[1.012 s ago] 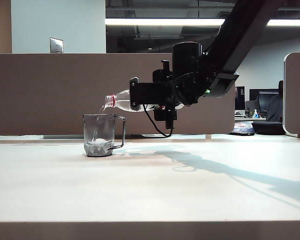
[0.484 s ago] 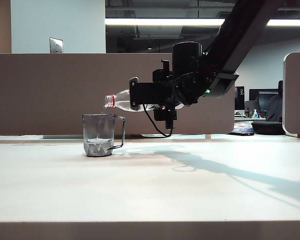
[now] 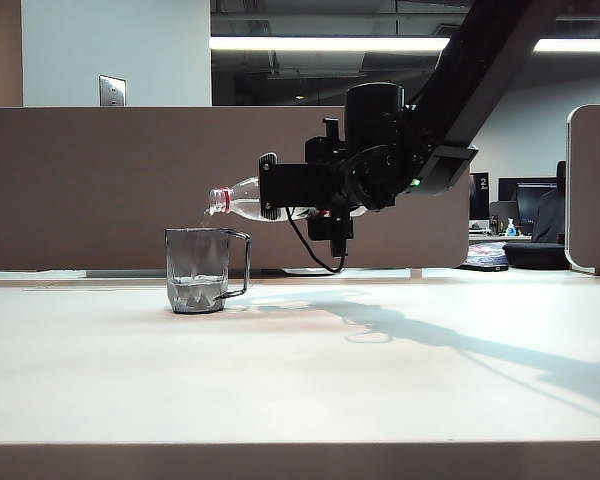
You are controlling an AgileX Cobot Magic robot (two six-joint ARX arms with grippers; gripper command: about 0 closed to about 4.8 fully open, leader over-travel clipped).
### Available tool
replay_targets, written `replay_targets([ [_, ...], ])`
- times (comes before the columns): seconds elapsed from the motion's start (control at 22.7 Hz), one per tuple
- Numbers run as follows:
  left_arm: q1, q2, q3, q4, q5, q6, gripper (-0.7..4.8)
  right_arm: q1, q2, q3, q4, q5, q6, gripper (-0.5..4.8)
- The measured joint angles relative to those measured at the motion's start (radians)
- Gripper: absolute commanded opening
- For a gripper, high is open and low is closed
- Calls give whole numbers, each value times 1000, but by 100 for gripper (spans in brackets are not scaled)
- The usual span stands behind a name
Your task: Pick up the mineral water bottle on the table and pour water into the mug until it's half full.
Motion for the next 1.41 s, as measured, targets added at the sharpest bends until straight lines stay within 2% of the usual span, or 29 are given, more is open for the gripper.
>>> replay_targets([
  [0.57,0,79,0,-1,0,0,-5,-1,0,0,0,0,-24,328],
  [1.41,0,80,0,0,0,0,-5,0,0,0,8,0,-49,328],
])
